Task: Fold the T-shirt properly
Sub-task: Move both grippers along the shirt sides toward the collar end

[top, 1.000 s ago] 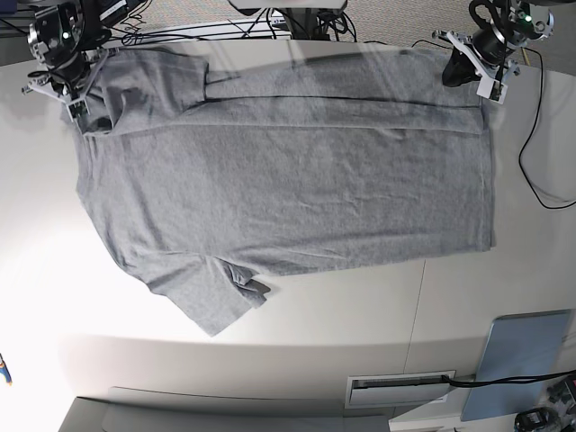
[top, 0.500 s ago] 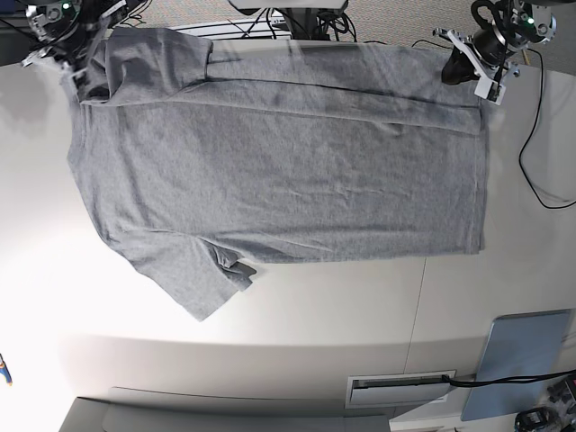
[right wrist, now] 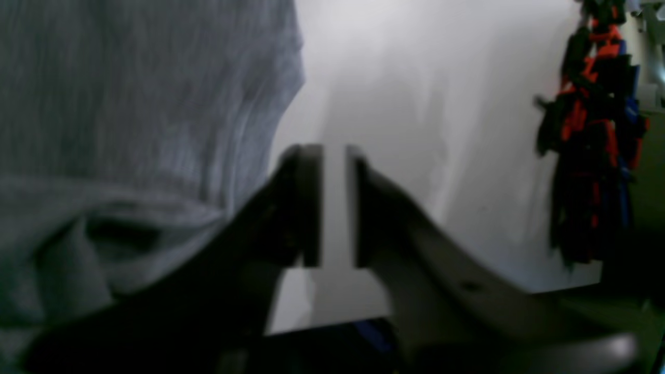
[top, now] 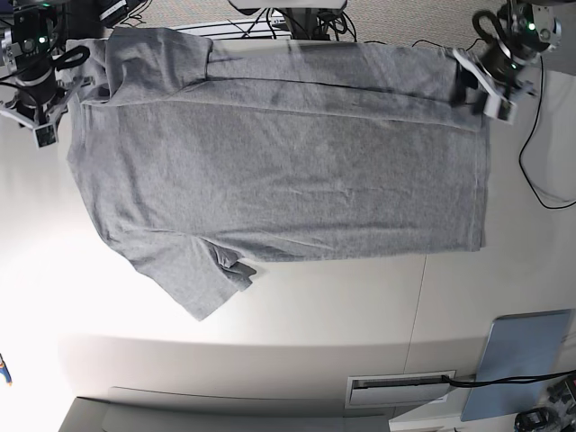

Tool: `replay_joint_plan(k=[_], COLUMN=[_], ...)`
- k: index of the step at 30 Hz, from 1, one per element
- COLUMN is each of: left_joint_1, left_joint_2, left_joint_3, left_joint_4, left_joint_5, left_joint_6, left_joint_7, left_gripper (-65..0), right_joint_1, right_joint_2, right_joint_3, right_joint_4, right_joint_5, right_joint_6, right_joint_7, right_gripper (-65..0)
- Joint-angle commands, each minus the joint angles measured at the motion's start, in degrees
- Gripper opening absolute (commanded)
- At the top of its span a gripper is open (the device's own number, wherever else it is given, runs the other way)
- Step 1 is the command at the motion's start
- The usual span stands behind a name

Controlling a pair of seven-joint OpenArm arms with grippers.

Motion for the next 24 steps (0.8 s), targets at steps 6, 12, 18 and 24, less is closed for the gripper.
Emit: replay_joint_plan(k=[6, 12, 18, 24], left_joint_1=[-10.0, -22.9, -30.2, -37.4], left_joint_2=[-0.8, -0.8, -0.8, -0.8], left_joint_3=[-0.5, -0.5, -0.4, -0.4], left_joint_4=[0.9, -2.7, -13.1, -23.1], left_joint_5=[-0.9, -3.3, -4.5, -5.8], left_joint_6=[2.2, 5.2, 5.0, 1.7], left_joint_7=[-0.3, 7.8, 7.7, 7.8], left_gripper=[-31.4, -31.4, -31.5, -31.5], right_joint_1=[6.2, 12.9, 15.6, 18.9], right_joint_2=[0.8, 0.8, 0.8, 0.7], right_joint_3=[0.7, 0.7, 0.7, 0.7], right_joint_4=[0.8, 0.6, -0.7, -4.5], right_joint_5=[-0.5, -0.5, -0.2, 5.3], right_joint_6=[-0.7, 2.6, 8.2, 8.5], right_joint_7=[4.3, 2.1, 1.0, 0.4], right_gripper=[-40.9, -40.9, -40.9, -40.9])
